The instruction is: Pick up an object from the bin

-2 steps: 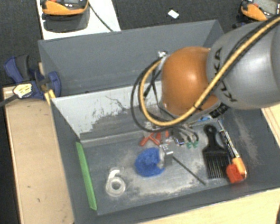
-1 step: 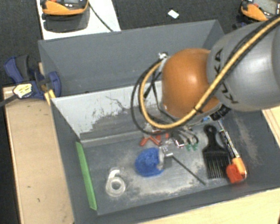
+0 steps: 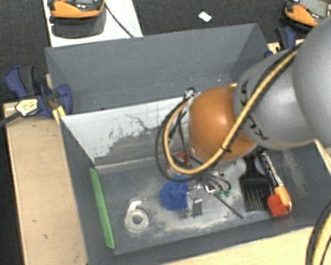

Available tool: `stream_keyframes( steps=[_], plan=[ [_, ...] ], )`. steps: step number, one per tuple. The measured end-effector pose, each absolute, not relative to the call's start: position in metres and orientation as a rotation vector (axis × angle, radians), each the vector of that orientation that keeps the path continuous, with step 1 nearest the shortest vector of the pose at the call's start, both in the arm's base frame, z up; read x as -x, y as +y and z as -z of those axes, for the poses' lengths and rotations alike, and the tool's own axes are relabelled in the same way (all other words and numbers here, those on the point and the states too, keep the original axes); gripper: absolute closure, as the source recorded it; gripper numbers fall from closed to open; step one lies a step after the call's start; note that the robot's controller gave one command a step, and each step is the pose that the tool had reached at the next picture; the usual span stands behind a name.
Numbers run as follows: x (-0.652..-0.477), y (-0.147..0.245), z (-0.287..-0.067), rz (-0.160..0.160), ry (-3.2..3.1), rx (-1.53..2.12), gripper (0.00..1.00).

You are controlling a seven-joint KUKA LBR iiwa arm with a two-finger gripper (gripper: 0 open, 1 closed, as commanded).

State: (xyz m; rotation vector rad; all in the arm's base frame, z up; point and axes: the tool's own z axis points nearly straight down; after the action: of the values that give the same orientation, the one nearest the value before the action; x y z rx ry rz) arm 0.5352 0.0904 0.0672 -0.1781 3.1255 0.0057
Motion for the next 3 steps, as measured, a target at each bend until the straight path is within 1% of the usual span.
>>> stream_keyframes(
  steps=[1,2,3],
  plan=[
    [-0.532,0.104,-0.070,-0.008,3.124,0.119,1.00],
    [-0.532,0.104,-0.070,-0.008,3.125,0.117,1.00],
    [-0.529,0.103,-0.093,-0.006,3.133,0.116,1.00]
  ],
)
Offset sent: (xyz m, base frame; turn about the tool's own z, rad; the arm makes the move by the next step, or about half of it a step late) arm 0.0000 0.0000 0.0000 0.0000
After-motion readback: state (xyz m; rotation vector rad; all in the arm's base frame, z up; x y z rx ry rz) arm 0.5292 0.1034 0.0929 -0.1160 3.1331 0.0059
